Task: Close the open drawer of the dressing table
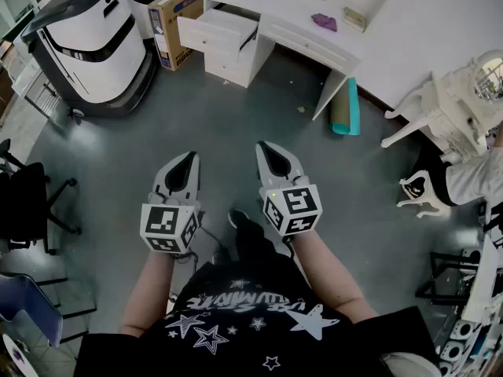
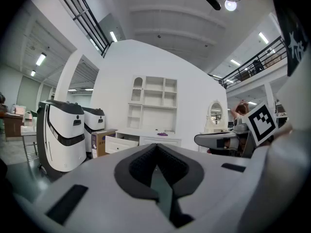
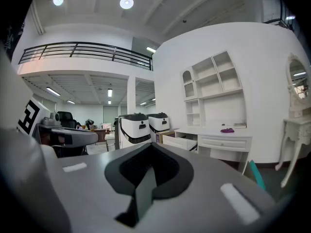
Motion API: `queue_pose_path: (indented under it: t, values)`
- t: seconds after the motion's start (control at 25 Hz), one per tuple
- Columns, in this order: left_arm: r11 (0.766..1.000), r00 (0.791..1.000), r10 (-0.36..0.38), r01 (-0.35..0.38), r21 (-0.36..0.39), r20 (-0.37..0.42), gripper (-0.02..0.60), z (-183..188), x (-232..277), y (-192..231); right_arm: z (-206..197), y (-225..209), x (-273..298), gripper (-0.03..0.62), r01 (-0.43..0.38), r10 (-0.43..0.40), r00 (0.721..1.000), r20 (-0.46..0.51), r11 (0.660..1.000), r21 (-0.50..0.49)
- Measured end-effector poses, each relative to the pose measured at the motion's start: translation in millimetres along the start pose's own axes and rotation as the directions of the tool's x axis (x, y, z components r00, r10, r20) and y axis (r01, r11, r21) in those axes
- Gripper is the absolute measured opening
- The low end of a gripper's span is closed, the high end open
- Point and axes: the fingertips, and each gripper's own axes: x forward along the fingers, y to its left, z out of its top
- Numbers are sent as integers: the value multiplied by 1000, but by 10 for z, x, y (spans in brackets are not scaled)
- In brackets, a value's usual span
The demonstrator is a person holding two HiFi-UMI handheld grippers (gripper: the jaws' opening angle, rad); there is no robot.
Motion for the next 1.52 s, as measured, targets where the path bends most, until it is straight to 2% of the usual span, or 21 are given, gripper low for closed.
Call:
queue_pose_path:
  t: [0.36, 0.68, 0.84, 1.0, 1.2, 1.52]
  values:
    - [1000, 1000, -9, 9, 2, 15, 9, 100, 85, 17, 39, 33, 81, 2, -23, 23, 1000, -10, 1000, -3]
    - [1000, 1000, 4, -4, -8, 5, 9, 34, 183, 66, -14, -36, 164, 2, -27, 27, 1000, -8, 1000, 11]
    - [999, 1000, 4, -4, -45, -8, 9, -77, 314, 119, -73, -105, 266, 3, -106, 102, 994, 42, 990, 93]
    - [995, 999, 28, -31, -97, -32, 9, -149, 587, 274, -180, -392, 469, 3, -97, 95, 995, 22, 987, 126]
    - [994, 995, 74, -79, -70, -71, 9, -166, 1158, 462, -261, -895, 882, 3, -96, 99, 995, -23, 989, 113]
    - [992, 986, 107, -115, -59, -125, 10, -210, 1943, 445, -485, -1673, 1339, 3, -133, 151, 983, -100, 976, 170]
